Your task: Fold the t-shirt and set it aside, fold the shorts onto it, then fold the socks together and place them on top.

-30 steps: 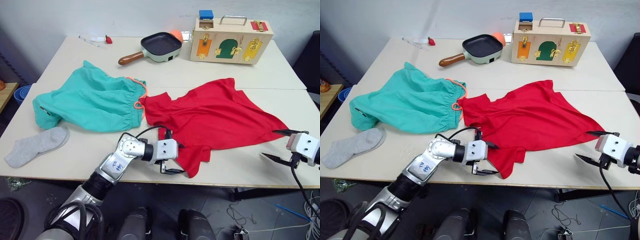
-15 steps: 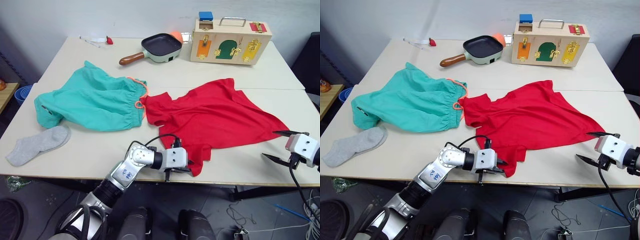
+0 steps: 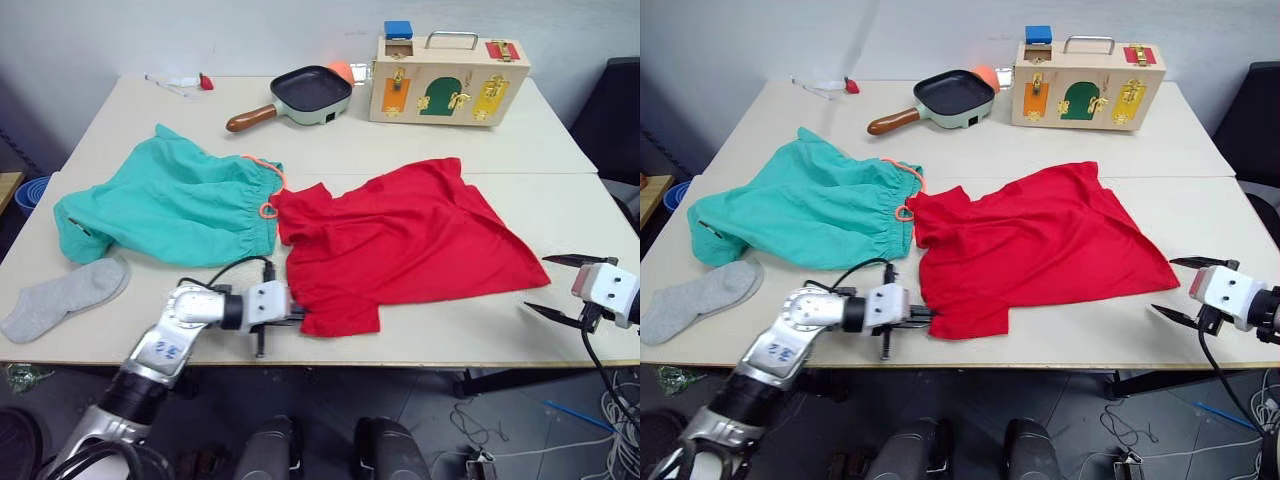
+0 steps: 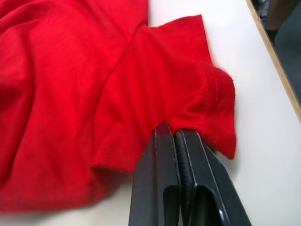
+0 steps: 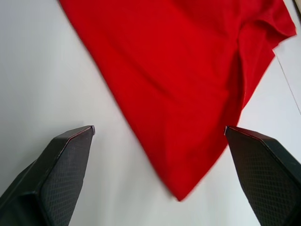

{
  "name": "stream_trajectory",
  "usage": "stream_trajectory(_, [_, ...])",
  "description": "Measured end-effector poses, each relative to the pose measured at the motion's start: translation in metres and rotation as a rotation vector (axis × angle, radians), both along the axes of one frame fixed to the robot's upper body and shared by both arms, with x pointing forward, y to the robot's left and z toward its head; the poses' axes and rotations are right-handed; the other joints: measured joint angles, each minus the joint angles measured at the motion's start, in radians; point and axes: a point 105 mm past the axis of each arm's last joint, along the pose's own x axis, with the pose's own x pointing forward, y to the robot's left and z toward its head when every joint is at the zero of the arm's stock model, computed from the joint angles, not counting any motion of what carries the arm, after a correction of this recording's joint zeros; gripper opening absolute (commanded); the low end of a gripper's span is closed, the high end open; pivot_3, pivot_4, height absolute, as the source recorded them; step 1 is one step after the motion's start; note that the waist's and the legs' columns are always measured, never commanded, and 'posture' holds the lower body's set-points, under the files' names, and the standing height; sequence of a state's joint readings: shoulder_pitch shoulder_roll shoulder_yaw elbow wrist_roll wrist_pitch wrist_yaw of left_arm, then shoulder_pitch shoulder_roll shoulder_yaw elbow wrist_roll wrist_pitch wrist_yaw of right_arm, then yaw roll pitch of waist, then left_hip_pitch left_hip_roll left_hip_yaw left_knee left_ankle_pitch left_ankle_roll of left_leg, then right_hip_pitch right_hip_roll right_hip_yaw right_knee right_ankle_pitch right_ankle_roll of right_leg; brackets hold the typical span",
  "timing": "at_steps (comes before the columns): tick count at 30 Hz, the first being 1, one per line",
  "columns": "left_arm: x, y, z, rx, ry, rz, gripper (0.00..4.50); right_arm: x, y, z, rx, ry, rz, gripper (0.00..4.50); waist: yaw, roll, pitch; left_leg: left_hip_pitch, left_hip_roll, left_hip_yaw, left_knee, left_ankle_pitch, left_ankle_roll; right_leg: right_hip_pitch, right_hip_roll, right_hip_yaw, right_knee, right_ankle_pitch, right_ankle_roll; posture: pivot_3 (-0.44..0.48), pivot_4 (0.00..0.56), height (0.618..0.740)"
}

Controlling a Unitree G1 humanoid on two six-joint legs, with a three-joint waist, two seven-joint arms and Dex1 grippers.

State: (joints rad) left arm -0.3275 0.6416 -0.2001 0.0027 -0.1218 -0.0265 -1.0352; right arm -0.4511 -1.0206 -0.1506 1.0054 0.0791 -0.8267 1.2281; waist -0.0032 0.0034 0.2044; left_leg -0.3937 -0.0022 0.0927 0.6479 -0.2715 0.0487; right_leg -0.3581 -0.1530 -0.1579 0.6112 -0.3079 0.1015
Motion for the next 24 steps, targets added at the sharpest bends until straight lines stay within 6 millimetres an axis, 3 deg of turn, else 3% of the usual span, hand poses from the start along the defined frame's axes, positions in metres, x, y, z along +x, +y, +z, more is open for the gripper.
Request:
stream_trajectory(4, [-0.001,0.021,0.007,-0.001,0.002,0.035,0.03,-0.003,0.011,-0.004,-0.031,0.051,0.085,4.5,0.003,0.0,0.0,0.0,0.0,0.0,0.0,-0.002,0.0,0.0,-0.001,0.0,0.0,0.0,0.0,0.0,0.15,0.74])
stream_trajectory(10, [-0.001,0.025,0.009,-0.001,0.003,0.043,0.03,-0.007,0.018,-0.013,-0.042,0.121,0.132,4.5,0.002,0.0,0.0,0.0,0.0,0.0,0.0,-0.002,0.0,0.0,0.0,0.0,0.0,0.0,0.0,0.0,0.15,0.74])
stream_trajectory(13, [-0.002,0.021,0.01,-0.016,0.006,0.039,0.0,-0.006,0.02,-0.014,-0.044,0.14,0.131,3.92,0.002,0.0,0.0,0.0,0.0,0.0,0.0,-0.002,0.0,0.0,0.0,0.0,0.0,0.0,0.0,0.0,0.15,0.74])
stream_trajectory(24, [-0.009,0.021,0.006,-0.033,0.059,0.028,0.0,0.018,0.017,-0.02,-0.1,0.191,0.031,0.24,-0.002,-0.004,-0.001,0.003,0.0,0.003,0.001,-0.004,-0.004,0.002,-0.001,0.002,-0.001,0.0,-0.001,0.0,0.15,0.74])
